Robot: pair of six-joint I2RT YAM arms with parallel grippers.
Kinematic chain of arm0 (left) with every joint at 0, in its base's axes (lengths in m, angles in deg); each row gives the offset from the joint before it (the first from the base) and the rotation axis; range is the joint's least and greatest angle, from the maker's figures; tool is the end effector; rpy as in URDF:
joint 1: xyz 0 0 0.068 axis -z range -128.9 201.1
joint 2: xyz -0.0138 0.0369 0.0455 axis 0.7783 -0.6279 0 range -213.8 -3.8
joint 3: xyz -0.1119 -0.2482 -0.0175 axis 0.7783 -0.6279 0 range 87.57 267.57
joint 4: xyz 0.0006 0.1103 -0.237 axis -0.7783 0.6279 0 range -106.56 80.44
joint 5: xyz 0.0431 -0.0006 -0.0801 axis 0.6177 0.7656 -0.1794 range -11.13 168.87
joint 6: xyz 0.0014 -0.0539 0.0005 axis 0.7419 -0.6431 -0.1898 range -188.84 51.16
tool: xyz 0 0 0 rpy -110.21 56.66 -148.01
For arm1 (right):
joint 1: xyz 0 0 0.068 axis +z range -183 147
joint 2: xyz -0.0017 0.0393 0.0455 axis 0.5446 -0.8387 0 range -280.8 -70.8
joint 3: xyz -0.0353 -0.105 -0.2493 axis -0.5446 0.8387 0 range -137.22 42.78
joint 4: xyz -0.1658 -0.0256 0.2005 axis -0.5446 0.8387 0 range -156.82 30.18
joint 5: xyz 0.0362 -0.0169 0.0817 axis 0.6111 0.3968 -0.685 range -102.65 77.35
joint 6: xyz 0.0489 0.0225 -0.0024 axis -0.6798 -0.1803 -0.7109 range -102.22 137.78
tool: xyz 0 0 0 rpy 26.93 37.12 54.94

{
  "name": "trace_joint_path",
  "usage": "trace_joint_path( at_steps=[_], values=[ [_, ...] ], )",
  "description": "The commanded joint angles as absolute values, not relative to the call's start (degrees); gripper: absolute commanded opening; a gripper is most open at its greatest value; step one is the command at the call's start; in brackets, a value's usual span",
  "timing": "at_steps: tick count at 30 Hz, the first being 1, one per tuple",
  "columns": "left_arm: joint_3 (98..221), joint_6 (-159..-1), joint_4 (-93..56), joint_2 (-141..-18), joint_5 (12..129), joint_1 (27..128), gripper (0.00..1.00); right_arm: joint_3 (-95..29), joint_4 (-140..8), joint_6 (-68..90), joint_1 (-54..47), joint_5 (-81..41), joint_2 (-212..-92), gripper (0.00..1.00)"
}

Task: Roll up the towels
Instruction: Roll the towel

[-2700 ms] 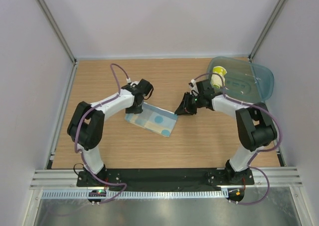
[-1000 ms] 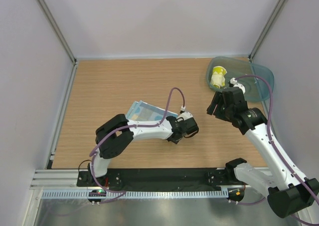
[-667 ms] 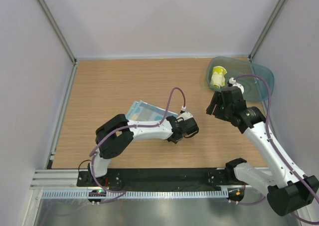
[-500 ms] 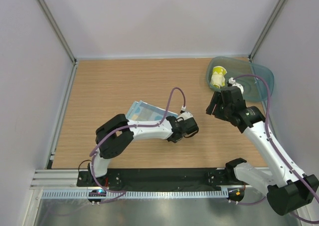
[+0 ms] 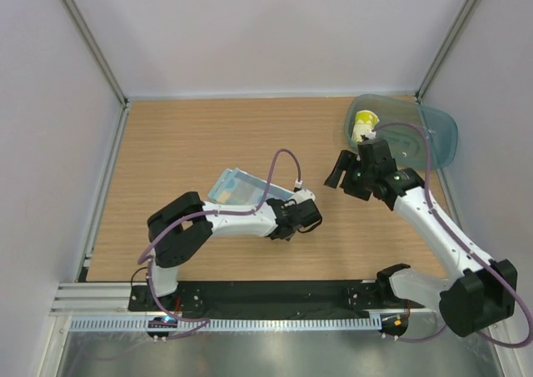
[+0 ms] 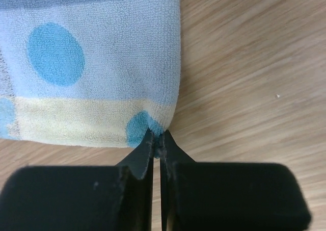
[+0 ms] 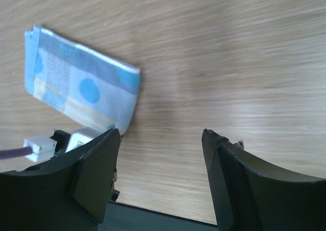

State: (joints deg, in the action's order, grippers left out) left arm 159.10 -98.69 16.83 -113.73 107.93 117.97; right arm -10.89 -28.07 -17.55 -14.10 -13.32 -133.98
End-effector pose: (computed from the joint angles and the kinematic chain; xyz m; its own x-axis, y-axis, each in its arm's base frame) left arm 0.1622 -0.3354 0.1567 -0.6942 0.5173 -0.5006 0.4597 0.8537 0.2447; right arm 0.2131 0.0734 0.2861 -0.7674 0.3485 -0.5382 0.1380 0.9095 0.3922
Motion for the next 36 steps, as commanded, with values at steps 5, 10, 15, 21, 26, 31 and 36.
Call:
trace_joint_path(
  at_steps=[5, 10, 15, 21, 26, 31, 36],
  values=[
    [151.65, -101.09, 9.2, -104.44, 101.12, 114.3, 0.0, -1.71, -51.74, -29.14, -14.28, -38.2, -148.82, 0.74],
    [149.88, -101.1, 7.52, -101.62, 98.48, 112.89, 0.0, 0.24, -61.26, -31.61, -13.84, -41.47, -156.66, 0.76],
    [150.76, -100.83, 8.22, -100.48, 97.86, 112.36, 0.0, -0.02, -65.84, -32.14, -13.14, -42.44, -161.94, 0.76],
    [151.03, -101.18, 8.49, -98.9, 97.95, 112.27, 0.0, -1.78, -68.66, -33.02, -12.08, -42.36, -167.12, 0.76],
    [150.85, -101.45, 8.49, -97.4, 97.42, 111.66, 0.0, -3.62, -70.5, -33.98, -11.29, -42.1, -170.91, 0.72],
    [150.06, -101.71, 8.49, -95.73, 97.24, 111.48, 0.0, -5.12, -70.25, -33.63, -11.2, -41.22, -173.19, 0.56],
    [149.09, -102.24, 8.4, -95.55, 96.98, 111.48, 0.0, -7.14, -67.44, -32.58, -11.11, -39.37, -173.99, 0.23]
  ],
)
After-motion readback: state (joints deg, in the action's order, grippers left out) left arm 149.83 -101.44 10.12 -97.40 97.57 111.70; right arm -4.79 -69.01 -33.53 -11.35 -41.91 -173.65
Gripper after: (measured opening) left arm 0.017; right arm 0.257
